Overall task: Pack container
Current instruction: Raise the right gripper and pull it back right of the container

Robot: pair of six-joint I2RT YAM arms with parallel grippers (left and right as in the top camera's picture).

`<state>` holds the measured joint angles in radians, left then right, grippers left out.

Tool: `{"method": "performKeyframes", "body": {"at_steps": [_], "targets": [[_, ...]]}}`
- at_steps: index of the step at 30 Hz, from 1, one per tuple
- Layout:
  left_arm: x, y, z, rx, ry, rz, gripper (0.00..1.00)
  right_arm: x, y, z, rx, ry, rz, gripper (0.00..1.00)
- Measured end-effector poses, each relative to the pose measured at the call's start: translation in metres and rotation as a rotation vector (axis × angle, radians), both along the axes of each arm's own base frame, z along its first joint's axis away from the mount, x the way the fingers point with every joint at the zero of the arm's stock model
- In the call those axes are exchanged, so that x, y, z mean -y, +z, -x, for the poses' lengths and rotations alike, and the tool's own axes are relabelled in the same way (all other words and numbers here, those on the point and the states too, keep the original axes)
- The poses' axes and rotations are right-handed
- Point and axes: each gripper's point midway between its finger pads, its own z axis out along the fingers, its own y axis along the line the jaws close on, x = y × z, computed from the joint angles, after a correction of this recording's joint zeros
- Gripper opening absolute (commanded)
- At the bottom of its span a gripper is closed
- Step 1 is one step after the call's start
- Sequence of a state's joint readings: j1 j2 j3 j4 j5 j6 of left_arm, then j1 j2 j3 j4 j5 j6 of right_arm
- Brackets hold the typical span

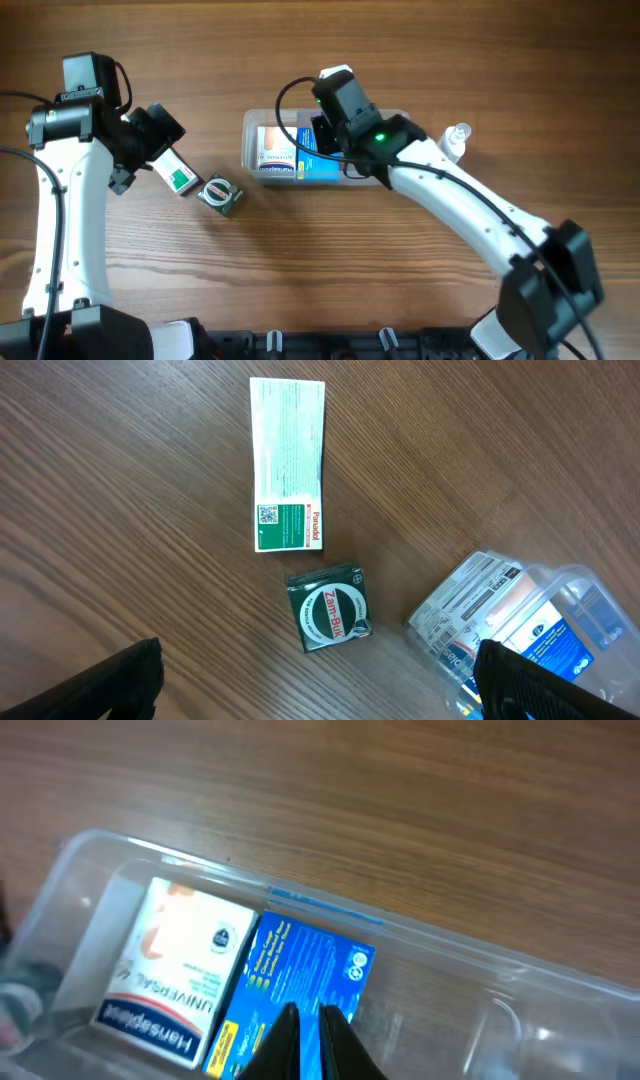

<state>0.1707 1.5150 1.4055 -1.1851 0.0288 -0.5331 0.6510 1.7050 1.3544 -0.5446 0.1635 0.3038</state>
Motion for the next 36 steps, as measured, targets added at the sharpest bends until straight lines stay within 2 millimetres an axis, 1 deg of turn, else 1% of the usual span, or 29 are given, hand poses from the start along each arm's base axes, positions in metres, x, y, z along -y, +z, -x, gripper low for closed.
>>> {"method": "performKeyframes", "body": {"at_steps": [1,3,5,6,8,9,10,11,12,13,14,20,23,26,28,31,36], "targets": [[0.000,0.000,0.000,0.000,0.000,0.000,1.00,0.003,0.012,0.003,0.015,-0.002,-0.013,0.09],[0.000,0.000,0.000,0.000,0.000,0.000,1.00,0.012,0.043,0.011,0.056,-0.004,-0.045,0.16],[0.000,0.000,0.000,0.000,0.000,0.000,1.00,0.023,0.067,0.025,0.078,-0.003,-0.052,0.21],[0.000,0.000,0.000,0.000,0.000,0.000,1.00,0.030,0.075,0.033,0.081,-0.005,-0.049,0.26],[0.000,0.000,0.000,0.000,0.000,0.000,1.00,0.043,0.082,0.045,0.072,-0.017,-0.023,0.43],[0.000,0.000,0.000,0.000,0.000,0.000,1.00,0.053,0.081,0.054,0.053,-0.020,0.013,0.49],[0.000,0.000,0.000,0.000,0.000,0.000,1.00,0.060,0.078,0.060,0.030,-0.027,0.041,0.59],[0.000,0.000,0.000,0.000,0.000,0.000,1.00,0.067,0.073,0.067,0.002,-0.031,0.071,0.70],[0.000,0.000,0.000,0.000,0.000,0.000,1.00,0.070,0.069,0.071,-0.017,-0.030,0.091,0.83],[0.000,0.000,0.000,0.000,0.000,0.000,1.00,0.073,0.066,0.074,-0.036,-0.032,0.106,0.93],[0.000,0.000,0.000,0.000,0.000,0.000,1.00,0.074,0.064,0.076,-0.046,-0.029,0.110,0.98],[0.000,0.000,0.000,0.001,0.000,0.000,1.00,0.060,0.062,0.083,-0.088,0.024,0.051,1.00],[-0.001,0.002,-0.006,0.026,0.000,-0.004,1.00,0.060,0.060,0.086,-0.102,0.032,0.049,1.00],[-0.001,0.002,-0.008,0.033,0.000,-0.006,1.00,0.068,0.055,0.092,-0.129,0.021,0.086,1.00],[-0.002,0.004,-0.013,0.055,0.000,-0.010,1.00,0.075,0.053,0.093,-0.135,0.006,0.118,1.00],[-0.003,0.006,-0.019,0.081,0.000,-0.015,1.00,0.080,0.053,0.091,-0.125,-0.012,0.140,1.00],[-0.004,0.005,-0.016,0.070,0.001,-0.016,1.00,0.096,0.053,0.085,-0.126,-0.062,0.156,1.00]]}}
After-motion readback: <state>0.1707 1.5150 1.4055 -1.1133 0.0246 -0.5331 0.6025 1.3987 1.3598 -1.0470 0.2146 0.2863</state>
